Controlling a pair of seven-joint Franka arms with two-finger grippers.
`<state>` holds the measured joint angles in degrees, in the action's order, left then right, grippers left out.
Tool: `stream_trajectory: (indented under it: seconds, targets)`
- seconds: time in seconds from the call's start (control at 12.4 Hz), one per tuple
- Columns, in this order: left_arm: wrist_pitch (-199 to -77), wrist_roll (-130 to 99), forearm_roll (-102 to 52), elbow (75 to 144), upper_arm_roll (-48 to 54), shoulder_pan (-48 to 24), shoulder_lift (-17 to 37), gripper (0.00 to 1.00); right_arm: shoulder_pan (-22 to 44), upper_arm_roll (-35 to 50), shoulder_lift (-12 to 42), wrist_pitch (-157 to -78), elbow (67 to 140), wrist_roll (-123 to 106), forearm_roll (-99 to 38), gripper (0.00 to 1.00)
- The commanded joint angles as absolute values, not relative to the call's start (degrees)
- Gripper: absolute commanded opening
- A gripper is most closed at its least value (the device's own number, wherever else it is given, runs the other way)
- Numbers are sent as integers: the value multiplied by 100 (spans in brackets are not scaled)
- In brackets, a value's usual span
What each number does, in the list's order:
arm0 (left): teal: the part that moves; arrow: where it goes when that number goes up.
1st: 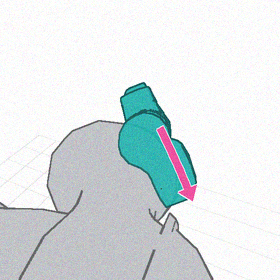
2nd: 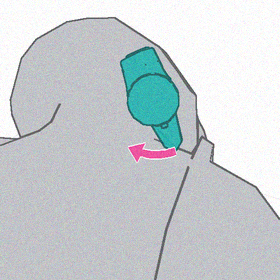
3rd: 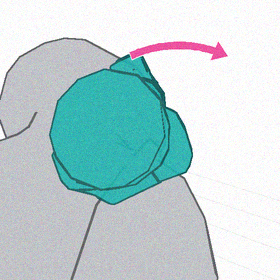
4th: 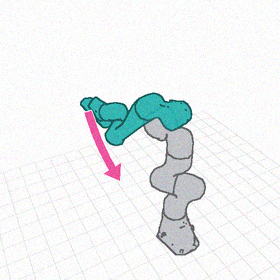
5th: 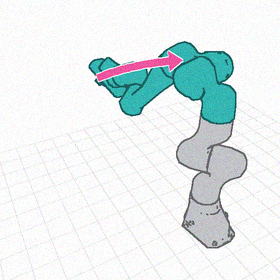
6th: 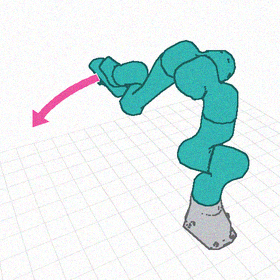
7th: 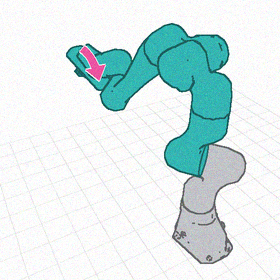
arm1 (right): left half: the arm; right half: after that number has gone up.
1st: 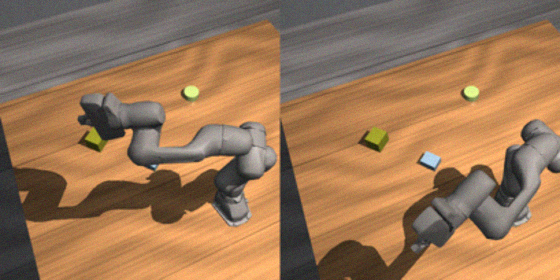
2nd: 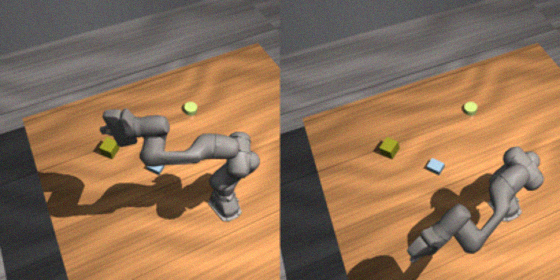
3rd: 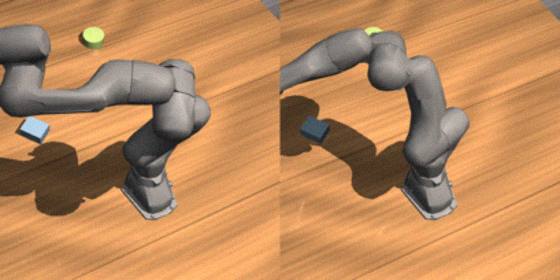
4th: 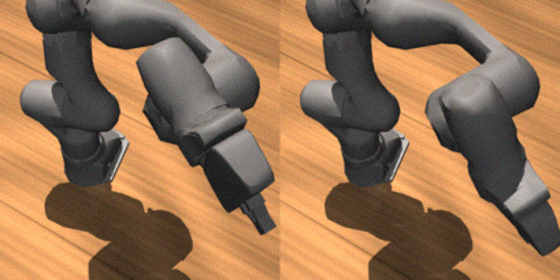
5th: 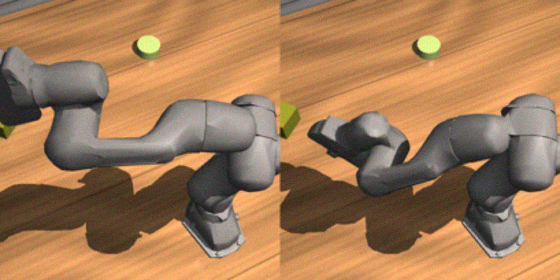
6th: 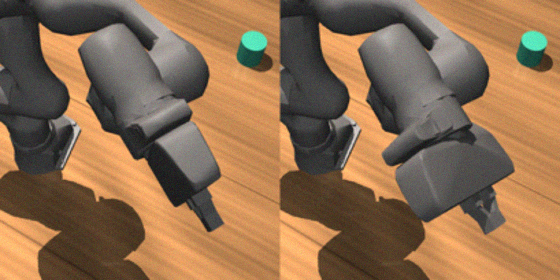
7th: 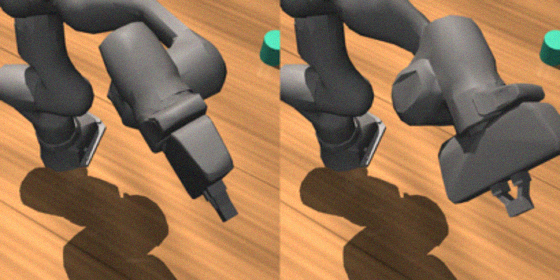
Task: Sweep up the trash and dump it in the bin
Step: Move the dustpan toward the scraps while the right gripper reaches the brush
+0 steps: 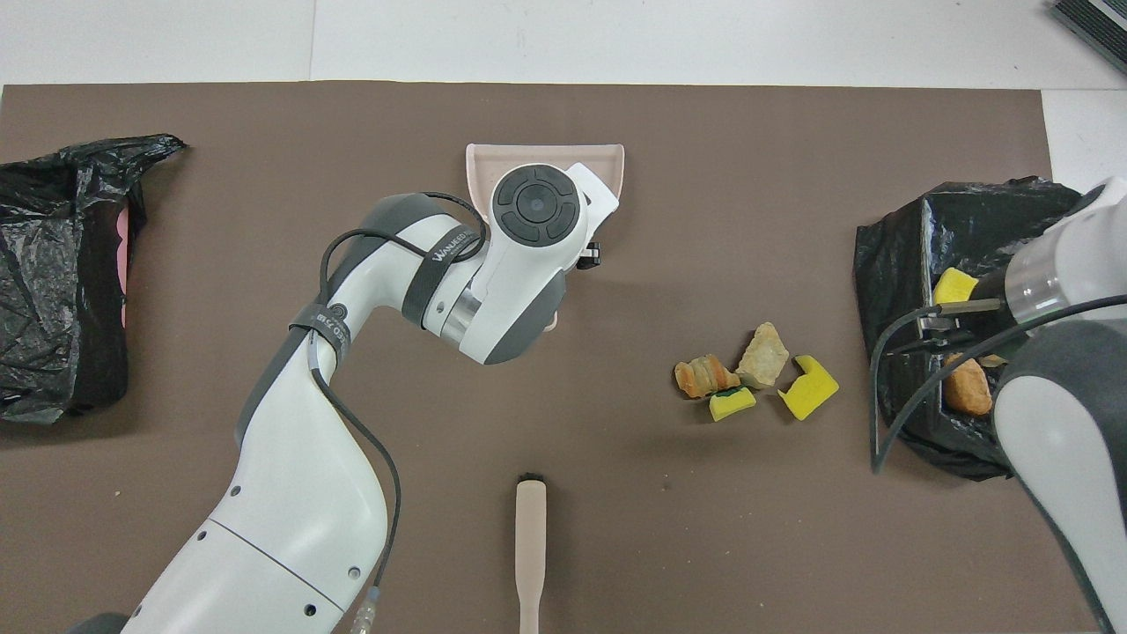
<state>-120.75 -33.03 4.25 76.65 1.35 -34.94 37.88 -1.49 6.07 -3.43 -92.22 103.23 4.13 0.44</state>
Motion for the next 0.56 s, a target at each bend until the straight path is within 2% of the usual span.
stream_trajectory:
  seconds: [0.0,0.08,0.16,0.32,0.48]
  targets:
    - [-12006,-3270,492,7787,9,-3533,3621,20,7,615,-738,-9483,11055,491,-123,100]
    - [-11997,-3235,614,7778,9,-3498,3604,3,52,615,-747,-9501,11135,614,-123,100]
    - [-11997,-3069,841,7796,9,-3533,3551,0,53,615,-747,-9544,11188,615,-132,100]
    - [-11884,-2542,1020,7883,18,-3490,3402,0,88,615,-808,-9571,11302,624,-132,100]
    - [-11577,-1937,1002,7945,26,-3367,3174,0,297,615,-913,-9728,11739,624,-132,100]
